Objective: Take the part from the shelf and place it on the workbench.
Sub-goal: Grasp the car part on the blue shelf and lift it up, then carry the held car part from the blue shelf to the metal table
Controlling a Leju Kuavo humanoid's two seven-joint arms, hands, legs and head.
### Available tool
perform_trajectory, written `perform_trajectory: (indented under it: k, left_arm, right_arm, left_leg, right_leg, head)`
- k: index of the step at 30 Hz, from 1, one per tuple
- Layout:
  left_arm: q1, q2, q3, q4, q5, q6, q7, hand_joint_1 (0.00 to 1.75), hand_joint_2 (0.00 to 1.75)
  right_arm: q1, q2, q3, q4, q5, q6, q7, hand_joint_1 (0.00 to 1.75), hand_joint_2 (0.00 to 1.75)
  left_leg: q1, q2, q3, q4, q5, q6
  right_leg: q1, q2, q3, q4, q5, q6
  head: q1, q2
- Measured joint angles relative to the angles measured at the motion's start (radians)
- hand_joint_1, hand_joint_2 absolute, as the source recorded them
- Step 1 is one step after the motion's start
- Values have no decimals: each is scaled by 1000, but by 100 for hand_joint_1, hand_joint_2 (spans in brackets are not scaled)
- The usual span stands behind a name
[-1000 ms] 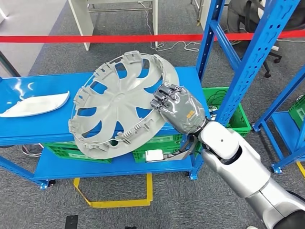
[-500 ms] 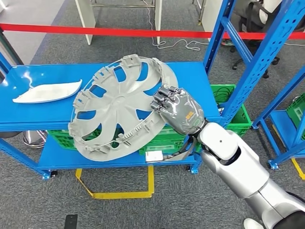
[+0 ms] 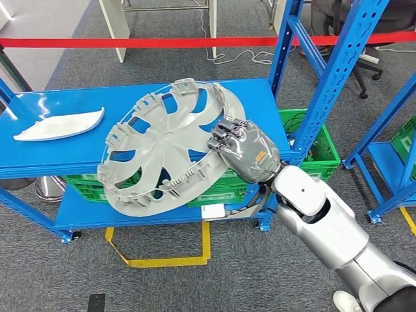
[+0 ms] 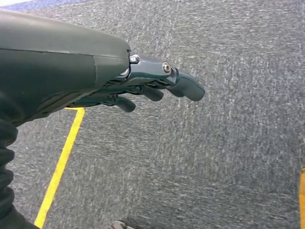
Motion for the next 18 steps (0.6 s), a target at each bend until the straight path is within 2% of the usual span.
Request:
perform_trajectory:
  k: [1,2,3,5,6,7,10,11,13,15,16,17,18]
  left_arm:
    - [2,1,0,0,0,0,0,0,175]
    - [3,2,0,0,0,0,0,0,175]
    - [4,3,0,0,0,0,0,0,175]
    - [3,4,0,0,0,0,0,0,175]
    - [2,3,0,0,0,0,0,0,175]
    - [1,3,0,1,0,0,0,0,175]
    - [2,4,0,1,1,0,-1,0,175]
    - [2,4,0,1,1,0,-1,0,175]
    - [2,4,0,1,2,0,-1,0,175]
    - [1,3,0,1,2,0,-2,0,175]
    - [2,3,0,1,2,0,-3,0,175]
    - [2,3,0,1,2,0,-4,0,175]
    - [2,3,0,1,2,0,-5,0,175]
  right_arm:
    - [1,-1,0,0,0,1,0,175,175]
    - [3,-1,0,0,0,2,0,175,175]
    - [5,-2,1,0,1,2,0,175,175]
    - [6,-2,1,-1,1,3,0,175,175]
    - [6,-3,0,-2,1,3,0,175,175]
    - [5,-3,0,-3,1,3,0,175,175]
    - [5,-4,0,-6,1,3,0,175,175]
    - [4,-5,0,-6,1,3,0,175,175]
    - [4,-8,0,-7,2,4,0,175,175]
    - [5,-10,1,-8,2,5,0,175,175]
    - [7,-10,2,-8,3,5,0,175,175]
    - [9,-10,2,-8,3,6,0,175,175]
    - [10,-11,4,-8,3,7,0,175,175]
  left_leg:
    - [2,0,-12,33,-6,-3]
    - [4,0,-5,25,9,-5]
    - [6,1,20,-21,39,-6]
    - [8,9,86,-157,96,-5]
    - [7,12,106,-202,108,-1]
    - [6,13,114,-225,110,4]
    - [3,6,107,-230,113,26]
    - [4,3,106,-232,117,33]
    - [7,-1,102,-236,123,44]
    - [5,-7,96,-236,125,50]
    - [5,-11,94,-236,126,51]
    - [4,-15,93,-235,127,51]
    - [4,-21,93,-235,127,51]
  right_leg:
    - [0,-1,-1,1,0,0]
    - [0,-2,-2,3,0,0]
    - [-1,-3,-3,6,0,1]
    - [1,-5,-6,15,-3,8]
    - [3,-5,-10,20,-4,12]
    - [5,-6,-14,23,-5,17]
    - [4,-12,-23,25,-4,31]
    - [3,-11,-31,36,-15,36]
    - [2,-2,-73,121,-69,43]
    - [2,6,-134,256,-131,46]
    - [2,7,-154,299,-143,46]
    - [2,9,-156,307,-135,45]
    - [2,11,-138,274,-110,42]
  head:
    - [0,0]
    - [0,0]
    - [0,0]
    - [-1,0]
    - [-1,0]
    - [-1,0]
    - [-1,0]
    - [0,0]
    - [1,0]
    - [2,0]
    - [2,0]
    - [2,0]
    - [2,0]
